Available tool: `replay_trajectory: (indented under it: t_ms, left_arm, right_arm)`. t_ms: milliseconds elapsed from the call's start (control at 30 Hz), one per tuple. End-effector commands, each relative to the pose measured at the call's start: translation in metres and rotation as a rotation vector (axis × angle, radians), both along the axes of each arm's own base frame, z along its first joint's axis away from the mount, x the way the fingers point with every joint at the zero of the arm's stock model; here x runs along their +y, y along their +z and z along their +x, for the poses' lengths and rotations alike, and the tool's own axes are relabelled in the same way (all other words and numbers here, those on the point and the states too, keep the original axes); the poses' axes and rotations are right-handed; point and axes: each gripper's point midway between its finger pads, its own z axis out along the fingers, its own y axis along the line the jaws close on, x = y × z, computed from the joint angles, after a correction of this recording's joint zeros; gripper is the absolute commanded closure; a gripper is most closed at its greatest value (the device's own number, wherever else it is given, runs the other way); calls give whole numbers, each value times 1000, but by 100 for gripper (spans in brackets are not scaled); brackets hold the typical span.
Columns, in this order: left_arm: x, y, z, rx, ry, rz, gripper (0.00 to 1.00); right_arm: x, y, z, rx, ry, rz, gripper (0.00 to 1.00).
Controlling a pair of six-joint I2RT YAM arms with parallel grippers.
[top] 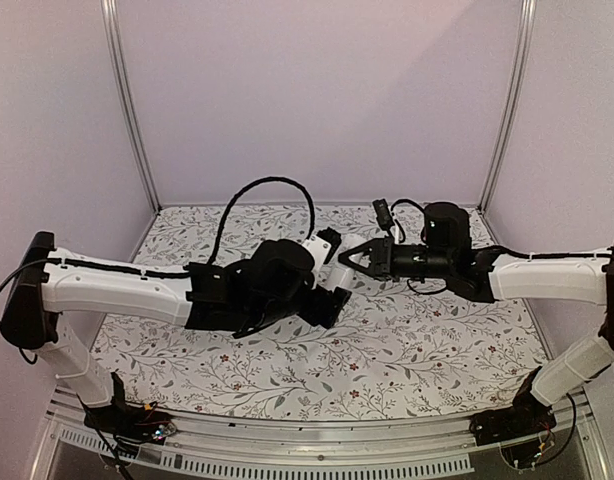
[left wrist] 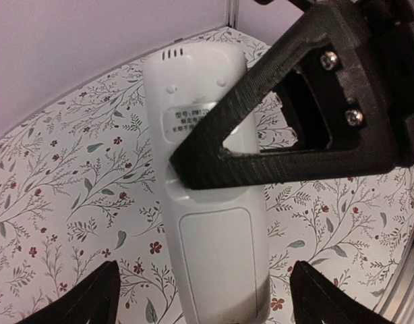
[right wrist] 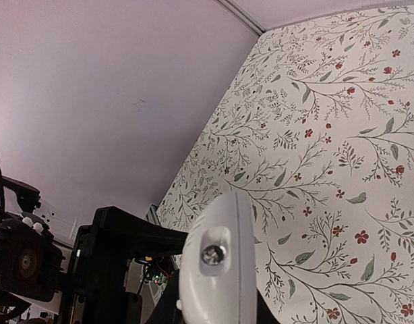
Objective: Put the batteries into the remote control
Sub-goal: Pass from the right arm to the left
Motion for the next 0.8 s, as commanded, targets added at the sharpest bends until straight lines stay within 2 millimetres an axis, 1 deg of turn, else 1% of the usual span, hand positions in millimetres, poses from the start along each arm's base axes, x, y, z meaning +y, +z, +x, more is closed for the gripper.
replay_trajectory:
  t_ms: [0,67,167,267,400,533,567,600,633,733,767]
  left_arm:
    - [-7,7,8,-3,67,-44,15]
    - [-9,4,10,1,70,-29,19]
    - [-11,4,12,-1,75,-14,26]
    - [-12,5,12,-1,73,-10,31]
    - [-13,1,14,20,81,11,44]
    - [-13,4,14,20,72,-8,51]
    - [-13,6,13,22,62,-25,53]
    - [-13,6,11,32,42,-42,56]
    - [-15,8,9,41,14,-60,58]
    - [-21,19,-1,41,-72,-99,62]
    - [-21,21,-4,45,-92,-109,63]
  right_arm:
    - [1,25,-2,-66,-11,21,98]
    - [2,28,-4,-69,-1,25,97]
    - [3,31,-9,-80,5,20,96]
    - [3,33,-11,-94,7,9,95]
    - [3,36,-14,-97,18,13,95]
    - [3,39,-17,-107,27,13,92]
    - [2,41,-18,-109,29,14,90]
    - [2,43,-20,-116,38,16,85]
    - [3,45,-21,-123,46,19,82]
    - [3,51,-24,-149,67,17,57]
    - [3,54,-26,-161,79,17,53]
